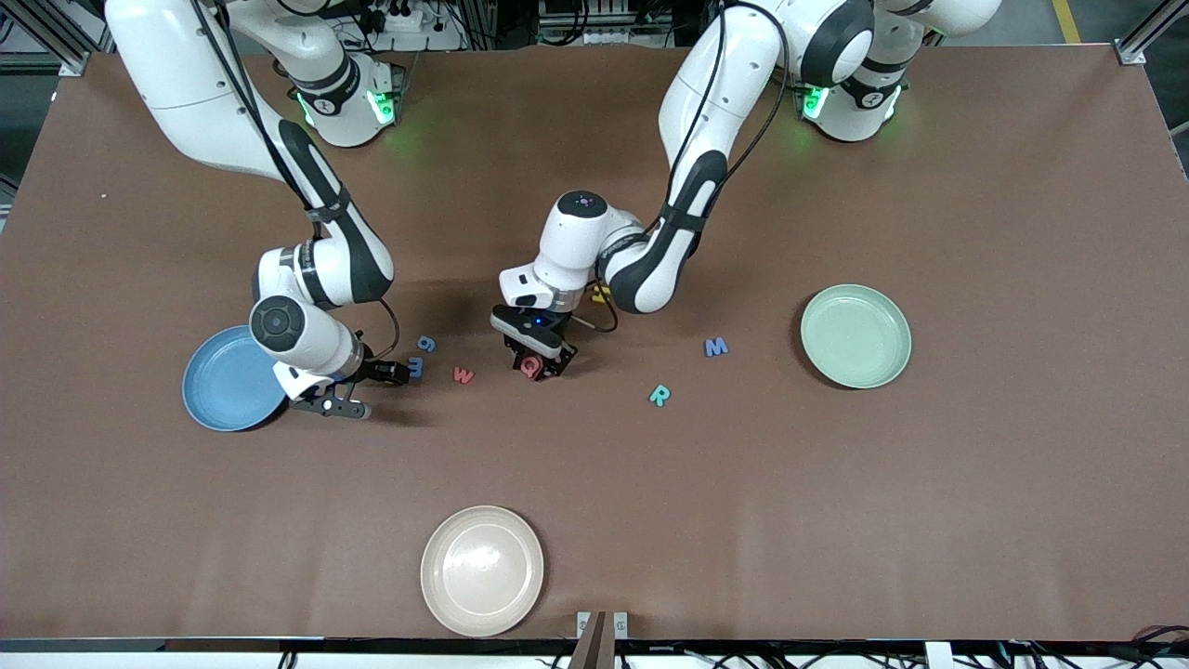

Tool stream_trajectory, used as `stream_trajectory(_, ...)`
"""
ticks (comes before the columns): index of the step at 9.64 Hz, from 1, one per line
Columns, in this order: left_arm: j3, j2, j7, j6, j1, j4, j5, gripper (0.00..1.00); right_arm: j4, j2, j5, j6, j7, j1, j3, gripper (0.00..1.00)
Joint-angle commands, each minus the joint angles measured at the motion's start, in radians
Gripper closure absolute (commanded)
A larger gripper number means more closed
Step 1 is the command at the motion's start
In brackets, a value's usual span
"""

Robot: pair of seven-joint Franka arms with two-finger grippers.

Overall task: Sort upper and lower case letters into plates
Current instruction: 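Grasp the yellow u with the right gripper while the left gripper grasps the Q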

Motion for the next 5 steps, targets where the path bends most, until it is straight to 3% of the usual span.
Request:
stream_trajectory(1,0.010,-0.009,-0.039,-0.004,-0.006,-0.043,0.024,0.59,-0.019,-0.010,0.012,0.010,-0.017,-0.004,0.006,0.46)
stream_trajectory(2,0.012,-0.009,-0.039,-0.004,-0.006,-0.043,0.024,0.63,-0.019,-0.013,0.012,0.010,-0.017,-0.004,0.006,0.86)
stream_trajectory(3,0.012,-0.009,-0.039,-0.004,-0.006,-0.043,0.024,0.65,-0.019,-0.015,0.012,0.010,-0.017,-0.003,0.007,0.93)
stream_trajectory(5,0.010,-0.009,-0.039,-0.004,-0.006,-0.042,0.024,0.66,-0.021,-0.023,0.012,0.005,-0.017,-0.003,0.007,0.93)
